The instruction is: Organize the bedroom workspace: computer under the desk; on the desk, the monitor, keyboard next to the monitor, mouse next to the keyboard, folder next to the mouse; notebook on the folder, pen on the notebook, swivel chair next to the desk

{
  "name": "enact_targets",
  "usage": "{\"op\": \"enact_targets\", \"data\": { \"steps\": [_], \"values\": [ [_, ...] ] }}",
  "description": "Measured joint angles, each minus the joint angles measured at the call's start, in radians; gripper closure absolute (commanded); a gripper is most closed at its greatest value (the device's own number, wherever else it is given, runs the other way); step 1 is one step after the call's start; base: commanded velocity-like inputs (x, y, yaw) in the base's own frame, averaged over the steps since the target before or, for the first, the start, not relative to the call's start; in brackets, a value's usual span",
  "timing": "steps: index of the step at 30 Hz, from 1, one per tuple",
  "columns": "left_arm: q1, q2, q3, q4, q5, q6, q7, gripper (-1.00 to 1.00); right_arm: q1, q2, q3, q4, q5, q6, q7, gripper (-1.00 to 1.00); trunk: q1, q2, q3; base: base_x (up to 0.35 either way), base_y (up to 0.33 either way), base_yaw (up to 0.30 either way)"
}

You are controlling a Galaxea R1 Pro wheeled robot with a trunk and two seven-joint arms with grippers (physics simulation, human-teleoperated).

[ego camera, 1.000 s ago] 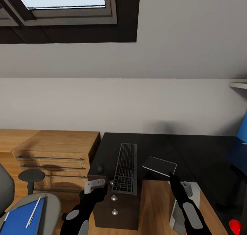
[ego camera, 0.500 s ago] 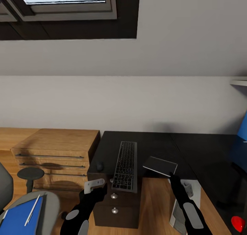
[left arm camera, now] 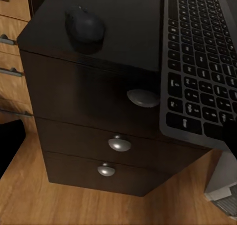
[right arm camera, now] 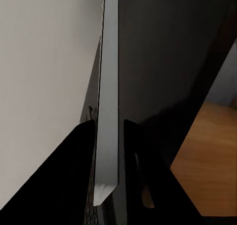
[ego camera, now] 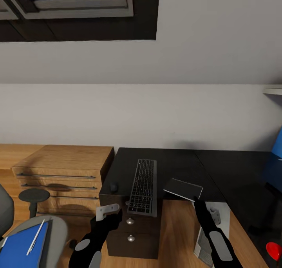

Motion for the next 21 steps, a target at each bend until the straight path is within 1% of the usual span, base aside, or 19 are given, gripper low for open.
{"op": "enact_targets", "data": {
  "steps": [8, 13, 16, 18, 21],
  "values": [
    [0.0, 0.002, 0.007, 0.003, 0.002, 0.003, -0.001, -1.0, 0.0, 0.0, 0.0, 0.0, 0.0, 0.0, 0.0, 1.0, 0.0, 0.0, 0.0, 0.003, 0.0, 0.0],
    [0.0, 0.002, 0.019, 0.004, 0.004, 0.004, -0.002, -1.0, 0.0, 0.0, 0.0, 0.0, 0.0, 0.0, -0.003, 1.0, 0.0, 0.0, 0.0, 0.091, 0.0, 0.0],
    [0.0, 0.002, 0.022, 0.004, 0.004, 0.005, -0.002, -1.0, 0.0, 0.0, 0.0, 0.0, 0.0, 0.0, -0.018, 1.0, 0.0, 0.0, 0.0, 0.026, 0.0, 0.0],
    [0.0, 0.002, 0.023, 0.004, 0.004, 0.005, -0.002, -1.0, 0.0, 0.001, 0.0, 0.0, 0.0, 0.0, -0.048, 1.0, 0.0, 0.0, 0.0, 0.008, 0.0, 0.0],
    [0.0, 0.002, 0.024, 0.004, 0.005, 0.005, -0.002, -1.0, 0.0, 0.001, 0.0, 0.0, 0.0, -0.001, -0.064, 1.0, 0.0, 0.0, 0.0, 0.004, 0.0, 0.0]
  ]
}}
